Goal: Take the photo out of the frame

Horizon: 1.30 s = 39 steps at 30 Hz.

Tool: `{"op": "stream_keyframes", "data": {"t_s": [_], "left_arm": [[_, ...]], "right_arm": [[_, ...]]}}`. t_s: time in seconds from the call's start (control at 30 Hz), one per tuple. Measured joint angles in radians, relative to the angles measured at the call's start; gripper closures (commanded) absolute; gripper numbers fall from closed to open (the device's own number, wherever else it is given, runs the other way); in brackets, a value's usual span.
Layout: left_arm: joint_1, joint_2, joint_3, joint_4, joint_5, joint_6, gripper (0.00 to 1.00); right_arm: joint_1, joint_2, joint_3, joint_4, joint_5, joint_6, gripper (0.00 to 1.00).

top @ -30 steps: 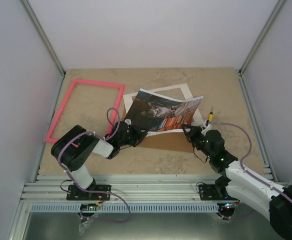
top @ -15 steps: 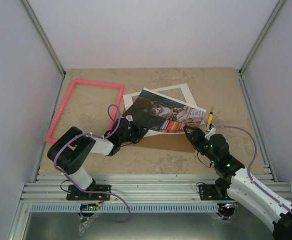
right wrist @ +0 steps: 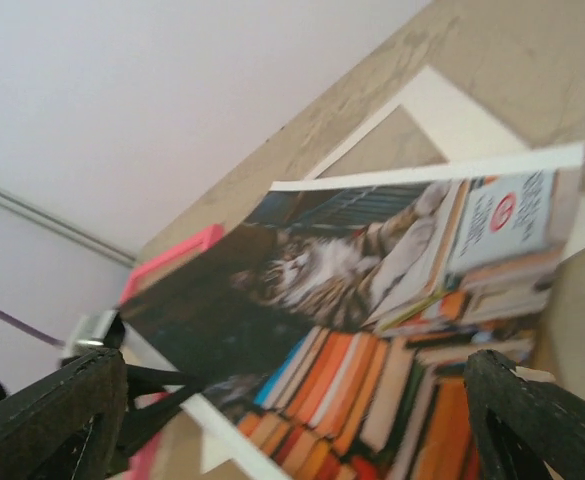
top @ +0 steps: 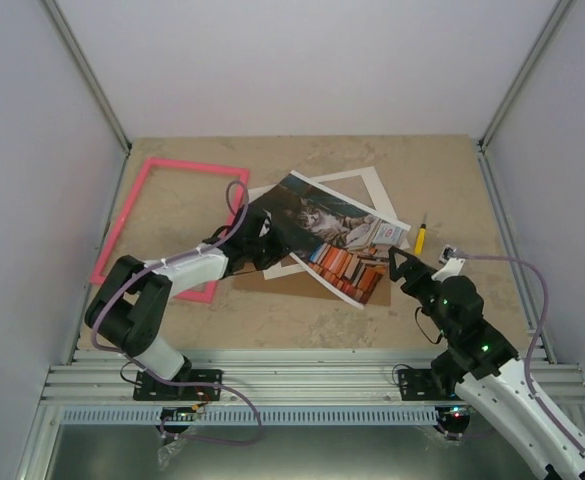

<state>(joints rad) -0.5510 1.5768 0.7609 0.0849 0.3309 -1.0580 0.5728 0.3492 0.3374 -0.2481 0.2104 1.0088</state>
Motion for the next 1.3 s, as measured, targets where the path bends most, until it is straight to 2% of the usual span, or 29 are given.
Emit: {"op": "stream_keyframes", "data": {"t_s": [0.2,0.37,0.53,0.7,0.83,1.07,1.3], "left_arm": [[0.008,0.013,0.196,-0.367,-0.047,0.262,1.00],[0.009,0.039,0.305,-0.584,-0.073,0.459,1.00],[0.009,0.045,0.340,-0.735,-0.079,0.597,1.00],[0.009,0.074,0.396,-0.845,-0.147,0.689,1.00],[0.009,0.174,0.492,-0.903,-0.261,0.735,1.00],[0.011,0.345,0.627,-0.956,-0.447,0.796,1.00],[0.011,0.426,0.726,-0.986,-0.533,0.863,0.97]], "right_arm": [[0.000,-0.040,-0.016,-0.012,0.061,-0.145,0.07],[0.000,-0.082,-0.067,0.010,0.074,-0.235,0.07],[0.000,-0.134,-0.095,0.017,0.078,-0.297,0.07],[0.000,-0.157,-0.100,0.045,0.062,-0.330,0.07],[0.000,-0.149,-0.103,0.055,0.040,-0.344,0.07],[0.000,-0.144,-0.103,0.058,0.025,-0.356,0.07],[0.000,-0.140,-0.103,0.061,0.024,-0.359,0.07]]}}
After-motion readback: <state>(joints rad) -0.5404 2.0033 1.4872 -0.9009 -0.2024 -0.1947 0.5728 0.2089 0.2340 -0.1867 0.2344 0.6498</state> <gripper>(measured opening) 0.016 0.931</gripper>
